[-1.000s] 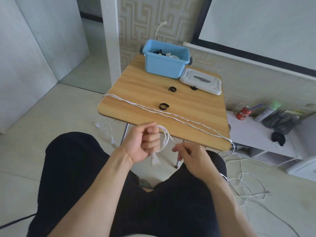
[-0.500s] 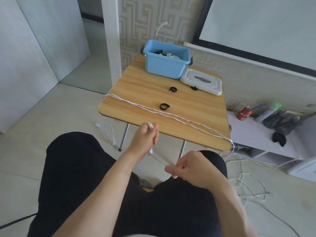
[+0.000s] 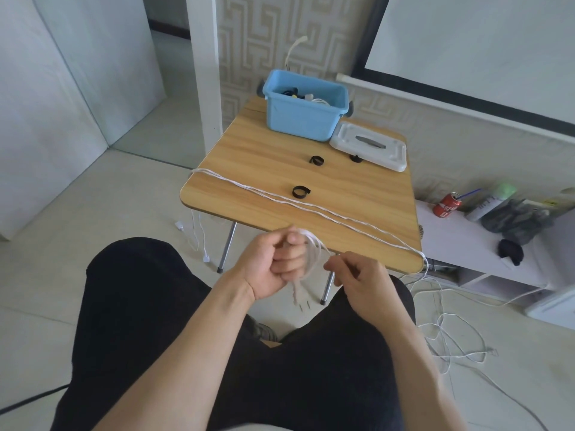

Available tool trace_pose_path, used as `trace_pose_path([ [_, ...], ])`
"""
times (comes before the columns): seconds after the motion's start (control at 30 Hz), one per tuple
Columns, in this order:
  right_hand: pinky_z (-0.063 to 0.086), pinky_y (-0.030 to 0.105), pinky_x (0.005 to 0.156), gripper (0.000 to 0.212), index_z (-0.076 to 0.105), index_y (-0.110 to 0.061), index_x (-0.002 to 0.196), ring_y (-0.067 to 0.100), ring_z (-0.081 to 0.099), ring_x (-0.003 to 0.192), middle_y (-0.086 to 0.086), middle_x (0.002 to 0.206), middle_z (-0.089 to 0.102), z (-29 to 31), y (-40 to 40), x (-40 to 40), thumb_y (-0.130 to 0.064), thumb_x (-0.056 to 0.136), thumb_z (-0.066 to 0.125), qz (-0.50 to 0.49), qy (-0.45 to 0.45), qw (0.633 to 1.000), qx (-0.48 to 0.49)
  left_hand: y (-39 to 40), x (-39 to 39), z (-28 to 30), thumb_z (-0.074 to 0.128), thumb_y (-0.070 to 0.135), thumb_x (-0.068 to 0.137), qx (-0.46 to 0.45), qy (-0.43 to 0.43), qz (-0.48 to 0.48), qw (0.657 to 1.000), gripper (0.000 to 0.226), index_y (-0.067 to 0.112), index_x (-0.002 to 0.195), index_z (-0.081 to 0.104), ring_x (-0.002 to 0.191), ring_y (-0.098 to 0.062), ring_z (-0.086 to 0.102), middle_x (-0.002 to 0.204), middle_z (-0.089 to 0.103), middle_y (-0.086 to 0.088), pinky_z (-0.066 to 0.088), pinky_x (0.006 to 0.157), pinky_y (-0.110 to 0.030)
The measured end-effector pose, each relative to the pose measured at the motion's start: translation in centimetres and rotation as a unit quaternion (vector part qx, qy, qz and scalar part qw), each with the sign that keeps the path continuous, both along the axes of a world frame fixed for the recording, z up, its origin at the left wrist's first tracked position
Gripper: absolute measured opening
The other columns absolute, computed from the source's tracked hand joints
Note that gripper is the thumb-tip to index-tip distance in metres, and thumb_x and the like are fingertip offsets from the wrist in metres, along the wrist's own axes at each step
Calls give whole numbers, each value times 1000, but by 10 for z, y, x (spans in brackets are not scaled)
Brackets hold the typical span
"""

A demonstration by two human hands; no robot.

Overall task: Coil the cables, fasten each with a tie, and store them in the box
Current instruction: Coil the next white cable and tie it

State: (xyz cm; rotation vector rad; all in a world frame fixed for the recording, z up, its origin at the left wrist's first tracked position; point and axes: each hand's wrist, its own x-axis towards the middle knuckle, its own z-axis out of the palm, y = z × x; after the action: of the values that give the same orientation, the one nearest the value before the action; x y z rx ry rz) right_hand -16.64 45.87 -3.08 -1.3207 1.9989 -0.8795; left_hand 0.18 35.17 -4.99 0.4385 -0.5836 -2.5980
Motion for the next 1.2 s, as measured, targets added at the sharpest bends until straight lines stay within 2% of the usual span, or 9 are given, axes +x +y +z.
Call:
trace_pose_path([
  [0.17, 41, 17, 51, 22, 72, -27, 101, 4, 50, 50, -8, 70, 67, -11, 7, 3, -33, 104, 52, 46, 32, 996, 66, -12, 8, -8, 27, 33, 108, 120, 80, 163, 976, 45, 15, 76, 53, 44, -9, 23, 54, 32, 8, 27, 47, -23],
  [0.33, 49, 17, 62, 24, 64, -34, 115, 3, 68, 58, -6, 77, 73, -10, 12, 8, -25, 105, 45, 103, 71, 978, 166, -14, 8, -6, 26, 25, 111, 104, 9, 297, 949, 35, 14, 88, 51, 54, -12, 34, 64, 38, 5, 35, 64, -26],
  [0.43, 48, 16, 55, 20, 73, -25, 105, 5, 63, 51, -5, 65, 70, -9, 15, 18, -28, 103, 53, 74, 77, 988, 115, -15, 2, -7, 25, 23, 111, 81, -61, 342, 934, 34, 15, 89, 49, 56, -13, 38, 67, 42, 3, 36, 68, -27],
  [0.53, 42, 15, 53, 21, 78, -21, 95, 3, 55, 53, -21, 49, 56, -3, 18, 28, -31, 100, 59, 100, 93, 988, 73, -14, -6, -10, 28, 23, 111, 67, -115, 367, 921, 33, 14, 90, 51, 57, -13, 44, 69, 46, 1, 40, 70, -27],
  [0.6, 38, 12, 54, 23, 76, -16, 84, 1, 51, 54, -25, 48, 53, 3, 19, 33, -27, 99, 62, 141, 83, 984, 64, -10, -8, -12, 33, 21, 110, 5, -184, 352, 917, 30, 12, 91, 55, 56, -14, 51, 68, 53, 1, 45, 72, -29],
  [0.7, 43, 18, 57, 13, 80, -19, 80, 5, 56, 59, -15, 61, 63, 8, 15, 33, -25, 91, 74, 135, 64, 988, -35, 2, -8, -4, 41, 18, 108, -181, -324, 238, 898, 25, 7, 96, 61, 61, -16, 56, 68, 61, -1, 47, 76, -31],
  [0.87, 36, 13, 53, 5, 82, -28, 84, 9, 54, 57, -13, 66, 66, 15, 7, 23, -25, 81, 85, 32, 77, 983, -164, 12, -3, 8, 42, 28, 108, -391, -367, -46, 843, 36, 6, 89, 64, 63, -17, 56, 70, 62, -5, 45, 70, -29],
  [1.03, 42, 13, 60, 16, 76, -28, 86, 7, 57, 63, -7, 74, 67, 12, 4, 4, -28, 75, 88, -66, 9, 987, -148, 13, -1, 11, 26, 35, 109, -279, -190, -184, 923, 50, 9, 78, 55, 48, -14, 23, 55, 31, 0, 30, 50, -25],
  [1.2, 42, 12, 68, 18, 76, -31, 99, 2, 62, 76, -10, 85, 71, -4, 5, 4, -17, 98, 65, -55, -9, 991, -122, 7, -5, 21, 34, 31, 100, -45, -67, -60, 995, 42, 20, 62, 47, 43, -12, 10, 49, 14, 9, 17, 39, -23],
])
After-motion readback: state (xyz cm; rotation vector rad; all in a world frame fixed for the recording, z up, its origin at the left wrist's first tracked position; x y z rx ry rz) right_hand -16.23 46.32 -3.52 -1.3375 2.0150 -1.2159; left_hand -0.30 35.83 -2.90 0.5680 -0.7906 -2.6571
